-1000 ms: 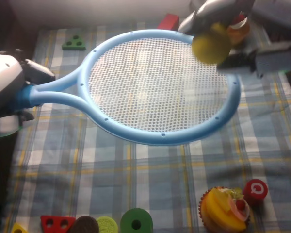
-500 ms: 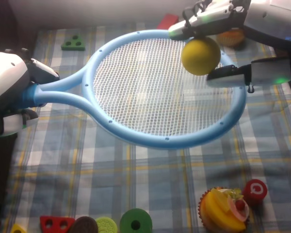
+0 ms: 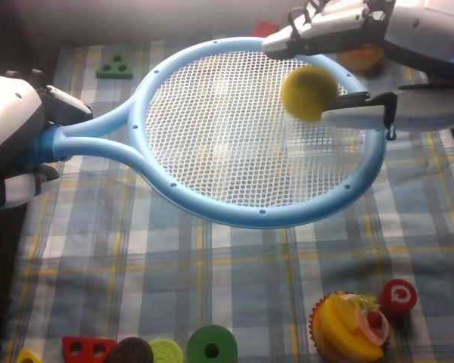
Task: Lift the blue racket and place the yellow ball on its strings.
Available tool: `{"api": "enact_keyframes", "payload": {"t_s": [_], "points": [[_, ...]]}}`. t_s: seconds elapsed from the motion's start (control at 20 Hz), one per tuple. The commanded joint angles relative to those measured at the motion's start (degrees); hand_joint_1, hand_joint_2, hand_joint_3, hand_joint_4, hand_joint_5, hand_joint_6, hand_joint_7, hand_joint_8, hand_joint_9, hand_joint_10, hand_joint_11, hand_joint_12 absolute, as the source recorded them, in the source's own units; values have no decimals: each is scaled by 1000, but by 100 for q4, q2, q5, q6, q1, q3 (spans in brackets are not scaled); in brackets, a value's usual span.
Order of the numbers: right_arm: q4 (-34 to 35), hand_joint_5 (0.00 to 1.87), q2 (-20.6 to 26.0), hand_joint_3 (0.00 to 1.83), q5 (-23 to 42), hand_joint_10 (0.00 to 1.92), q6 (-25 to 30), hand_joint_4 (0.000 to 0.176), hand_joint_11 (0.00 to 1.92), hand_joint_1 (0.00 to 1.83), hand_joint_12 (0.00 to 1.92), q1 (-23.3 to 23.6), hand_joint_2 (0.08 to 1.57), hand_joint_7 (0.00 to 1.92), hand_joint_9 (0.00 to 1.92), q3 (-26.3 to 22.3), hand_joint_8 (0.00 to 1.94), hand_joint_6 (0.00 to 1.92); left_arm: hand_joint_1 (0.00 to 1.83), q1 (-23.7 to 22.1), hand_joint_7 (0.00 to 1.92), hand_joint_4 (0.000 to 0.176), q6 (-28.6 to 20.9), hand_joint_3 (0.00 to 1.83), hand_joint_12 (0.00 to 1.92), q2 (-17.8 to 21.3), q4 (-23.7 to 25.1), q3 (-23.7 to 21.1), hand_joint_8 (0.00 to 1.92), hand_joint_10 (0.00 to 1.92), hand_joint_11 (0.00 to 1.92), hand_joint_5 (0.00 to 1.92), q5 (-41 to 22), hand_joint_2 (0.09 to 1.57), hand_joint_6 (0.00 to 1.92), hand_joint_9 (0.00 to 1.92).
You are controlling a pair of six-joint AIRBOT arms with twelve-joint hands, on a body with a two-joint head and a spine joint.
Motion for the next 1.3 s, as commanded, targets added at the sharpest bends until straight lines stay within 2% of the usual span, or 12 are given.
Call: {"api": "enact_keyframes", "payload": {"t_s": [0.0, 0.1, 0.25, 0.3, 0.35, 0.4, 0.45, 0.55, 0.75, 0.9, 1.05, 1.25], "points": [[263, 529, 16, 0, 558, 0, 25, 0, 290, 590, 900, 26, 1257, 651, 653, -30, 0, 0, 1619, -75, 1330, 176, -32, 0, 1921, 32, 120, -13, 1921, 1921, 1606, 859, -723, 1238, 1921, 1569], [290, 440, 46, 0, 543, 0, 28, 0, 163, 468, 979, -19, 1259, 525, 543, -42, 0, 0, 1622, -75, 1334, 176, -32, 0, 1921, 32, 124, -16, 1921, 1921, 1598, 838, -728, 1227, 1921, 1567], [376, 323, 64, 0, 544, 0, 27, 0, 107, 457, 1051, -41, 1249, 440, 481, -42, 0, 0, 1630, -75, 1352, 176, -31, 0, 1921, 30, 128, -16, 1921, 1921, 1594, 876, -751, 1223, 1921, 1572], [401, 304, 67, 0, 545, 0, 27, 0, 125, 429, 1026, -44, 1249, 429, 482, -42, 0, 0, 1598, -75, 1345, 176, -31, 3, 1921, 28, 129, -13, 1921, 1921, 1606, 856, -744, 1241, 1921, 1573], [421, 293, 70, 0, 545, 2, 27, 14, 142, 421, 968, -53, 1247, 414, 474, -41, 1, 1, 1599, -75, 1344, 176, -31, 7, 1921, 25, 129, -6, 1921, 1921, 1600, 866, -725, 1249, 1921, 1568], [437, 300, 71, 0, 546, 2, 27, 15, 177, 407, 917, -65, 1247, 420, 482, -40, 1, 0, 1626, -75, 1350, 176, -31, 0, 1921, 19, 129, 7, 1921, 1921, 1591, 863, -694, 1230, 1921, 1569], [449, 297, 71, 0, 546, 0, 26, 3, 190, 384, 848, -70, 1257, 414, 465, -37, 0, 0, 1601, -75, 1373, 176, -31, 2, 1921, 10, 128, 21, 1921, 1921, 1593, 861, -655, 1239, 1921, 1586], [458, 278, 71, 3, 546, 0, 25, 1, 206, 310, 767, -73, 1271, 394, 452, -34, 1, 1, 1580, -75, 1391, 176, -31, 8, 1921, -2, 118, 49, 1921, 1921, 1598, 875, -581, 1254, 1921, 1589], [539, 269, 87, 5, 551, 1, -41, 0, 174, 323, 759, -73, 1287, 386, 435, -24, 0, 0, 1509, -76, 1345, 176, 19, 12, 1921, -74, 53, 114, 1921, 1921, 1573, 834, -468, 1284, 1921, 1561], [685, 280, 125, 3, 587, 0, -140, 0, 136, 365, 864, -75, 1295, 399, 439, -24, 0, 0, 1490, -77, 1329, 176, 147, 14, 1921, -116, 8, 148, 1921, 1921, 1570, 847, -354, 1303, 1921, 1552], [833, 260, 158, 6, 630, 0, -223, 0, 53, 344, 821, -107, 1310, 361, 368, -26, 0, 0, 1469, -78, 1309, 176, 182, 13, 1921, -153, -21, 187, 1921, 1921, 1572, 859, -286, 1318, 1921, 1542], [1107, 272, 200, 1, 741, 4, -352, 0, 96, 323, 798, -209, 1312, 394, 421, -29, 1, 1, 1399, -78, 1305, 176, 261, 16, 1921, -228, -87, 242, 1921, 1921, 1552, 816, -172, 1349, 1921, 1533]]}}
